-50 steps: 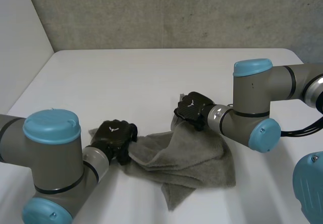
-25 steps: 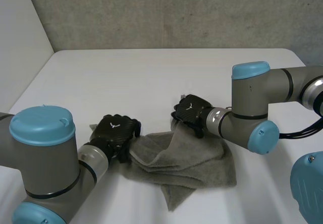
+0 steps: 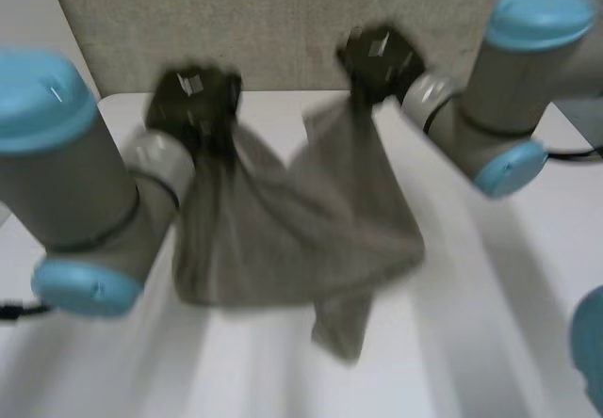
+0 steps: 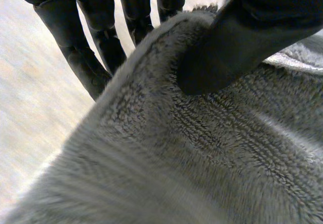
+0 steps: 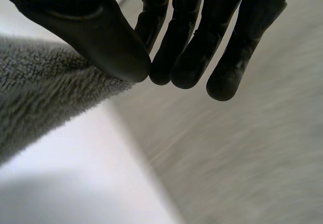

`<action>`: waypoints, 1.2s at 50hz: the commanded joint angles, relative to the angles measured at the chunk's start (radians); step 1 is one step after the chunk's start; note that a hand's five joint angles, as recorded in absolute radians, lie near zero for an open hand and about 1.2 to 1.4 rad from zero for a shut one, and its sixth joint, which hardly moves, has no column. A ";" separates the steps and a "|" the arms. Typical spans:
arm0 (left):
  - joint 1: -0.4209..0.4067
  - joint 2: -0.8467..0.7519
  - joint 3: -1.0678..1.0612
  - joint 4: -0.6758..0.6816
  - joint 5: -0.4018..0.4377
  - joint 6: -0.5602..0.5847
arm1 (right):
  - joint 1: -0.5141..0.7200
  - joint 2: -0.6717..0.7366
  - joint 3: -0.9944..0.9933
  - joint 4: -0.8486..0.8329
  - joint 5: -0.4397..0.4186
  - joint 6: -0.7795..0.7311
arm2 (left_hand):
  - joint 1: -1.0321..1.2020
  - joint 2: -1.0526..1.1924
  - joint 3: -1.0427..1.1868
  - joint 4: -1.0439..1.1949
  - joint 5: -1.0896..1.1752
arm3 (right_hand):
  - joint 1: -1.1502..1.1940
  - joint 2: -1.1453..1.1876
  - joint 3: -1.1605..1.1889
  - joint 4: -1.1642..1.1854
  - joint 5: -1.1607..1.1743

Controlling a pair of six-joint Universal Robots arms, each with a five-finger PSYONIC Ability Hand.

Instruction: Fold the towel.

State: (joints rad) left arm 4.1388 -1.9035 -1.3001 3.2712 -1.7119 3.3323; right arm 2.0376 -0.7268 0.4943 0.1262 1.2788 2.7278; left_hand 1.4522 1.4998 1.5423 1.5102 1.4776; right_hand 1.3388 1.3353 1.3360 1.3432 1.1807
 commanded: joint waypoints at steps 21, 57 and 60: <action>-0.037 0.277 -0.622 0.136 -0.034 0.012 | -0.231 -0.568 1.153 -0.197 -0.254 -0.071 | -0.056 -0.103 -0.146 -0.114 -0.256 | 0.057 0.061 0.060 0.053 0.041; 0.138 0.038 -0.660 0.324 0.038 0.098 | -0.257 -0.566 1.357 -0.273 -0.190 -0.022 | -0.056 -0.103 -0.146 -0.114 -0.256 | -1.001 -0.998 -0.998 -1.006 -1.018; 0.152 0.035 -0.659 0.324 0.038 0.096 | -0.257 -0.559 1.363 -0.278 -0.194 -0.025 | -0.056 -0.103 -0.146 -0.114 -0.256 | -1.057 -1.053 -1.054 -1.061 -1.073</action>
State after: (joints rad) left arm 4.2691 -1.8540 -1.9580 3.5959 -1.6735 3.4295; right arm 1.7831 -1.3106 1.8420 -0.1502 1.0948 2.7140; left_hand 1.4568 1.5050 1.5464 1.5103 1.4842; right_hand 0.3849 0.3963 0.3898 0.3742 0.1653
